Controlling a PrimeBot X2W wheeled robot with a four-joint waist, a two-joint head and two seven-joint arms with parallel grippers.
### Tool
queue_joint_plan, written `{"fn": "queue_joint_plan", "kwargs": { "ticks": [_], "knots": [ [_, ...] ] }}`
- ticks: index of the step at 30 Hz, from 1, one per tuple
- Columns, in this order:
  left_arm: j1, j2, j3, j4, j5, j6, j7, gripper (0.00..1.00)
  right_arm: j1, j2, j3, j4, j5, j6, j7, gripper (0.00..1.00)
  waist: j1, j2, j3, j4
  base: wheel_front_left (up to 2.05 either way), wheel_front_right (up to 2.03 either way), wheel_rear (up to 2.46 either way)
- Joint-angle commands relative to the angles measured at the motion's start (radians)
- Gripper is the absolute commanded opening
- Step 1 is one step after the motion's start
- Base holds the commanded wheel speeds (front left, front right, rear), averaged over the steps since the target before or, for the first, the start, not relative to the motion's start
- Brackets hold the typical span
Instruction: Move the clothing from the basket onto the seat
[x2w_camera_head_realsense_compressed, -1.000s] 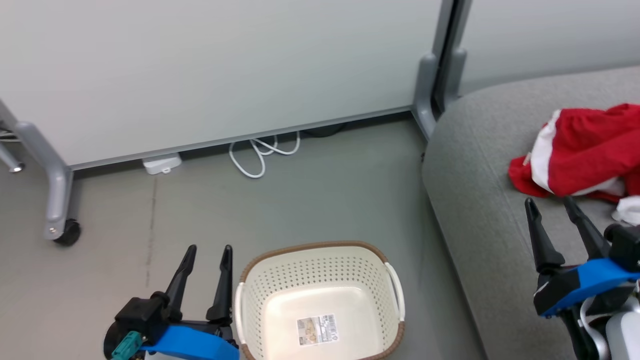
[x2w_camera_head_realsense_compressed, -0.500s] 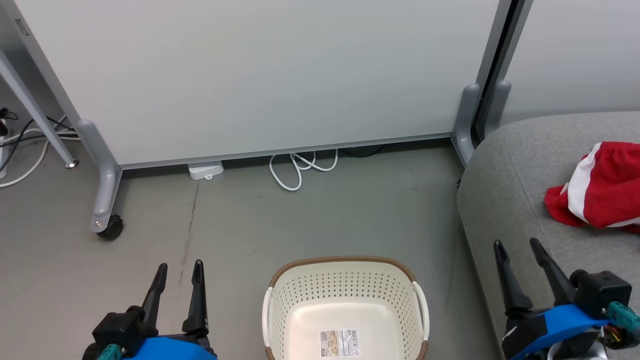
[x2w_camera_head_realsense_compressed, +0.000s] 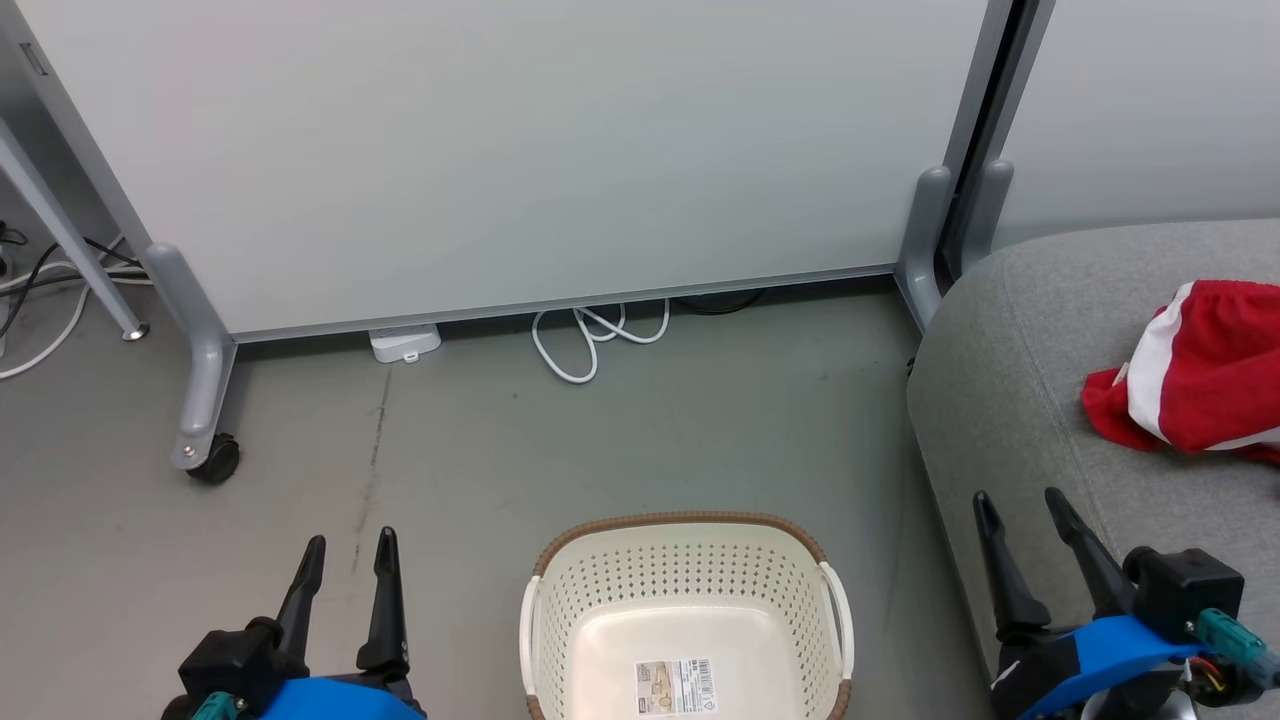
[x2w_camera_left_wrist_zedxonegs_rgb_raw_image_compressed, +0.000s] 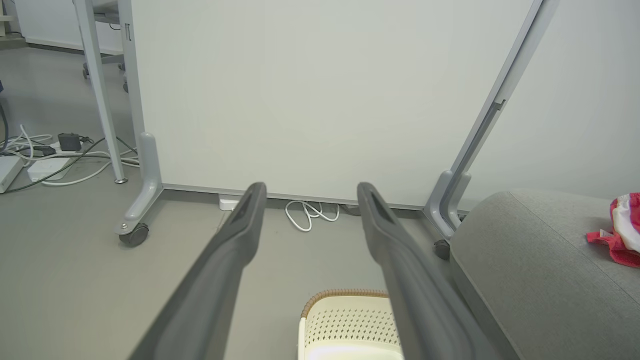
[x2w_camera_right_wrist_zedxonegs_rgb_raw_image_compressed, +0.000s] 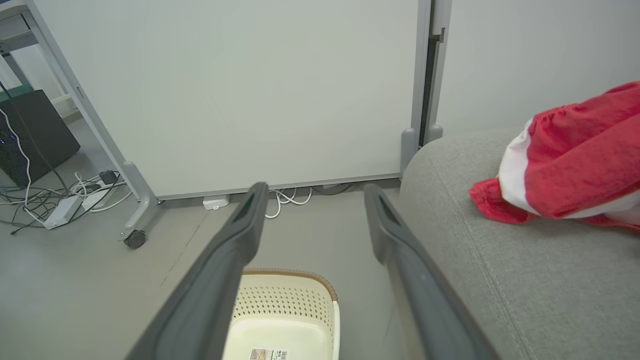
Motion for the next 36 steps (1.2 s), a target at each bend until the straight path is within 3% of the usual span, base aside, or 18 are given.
{"fn": "queue_joint_plan", "kwargs": {
  "ticks": [1,17,18,26,36],
  "knots": [
    [0.005,0.002,-0.005,0.0,0.002,-0.002,-0.003,1.0,0.007,0.005,0.002,0.002,-0.003,0.0,-0.005,1.0,0.0,-0.0001,0.0,0.0,0.0,0.0,0.0],
    [-0.006,0.0,-0.023,0.014,0.001,-0.002,-0.003,1.0,0.002,0.01,0.019,0.011,0.022,0.0,-0.004,1.0,0.0,-0.0001,-0.001,0.001,0.0,0.0,0.0],
    [0.0,-0.002,-0.023,0.015,0.002,0.0,0.0,0.0,0.0,0.007,0.019,0.012,0.02,0.0,0.0,0.0,0.0,-0.0001,-0.001,0.001,0.0,0.0,0.0],
    [0.036,-0.013,-0.023,0.076,-0.016,0.0,0.01,0.0,0.019,0.009,0.018,0.083,0.035,0.0,0.005,0.0,0.0,-0.0001,-0.001,0.001,0.0,0.0,0.0],
    [0.015,-0.018,0.007,0.055,-0.186,0.0,0.059,0.0,0.002,0.01,0.004,0.086,0.223,0.0,0.029,0.0,0.0,-0.0001,0.0,-0.001,0.0,0.0,0.0]
  ]
}}
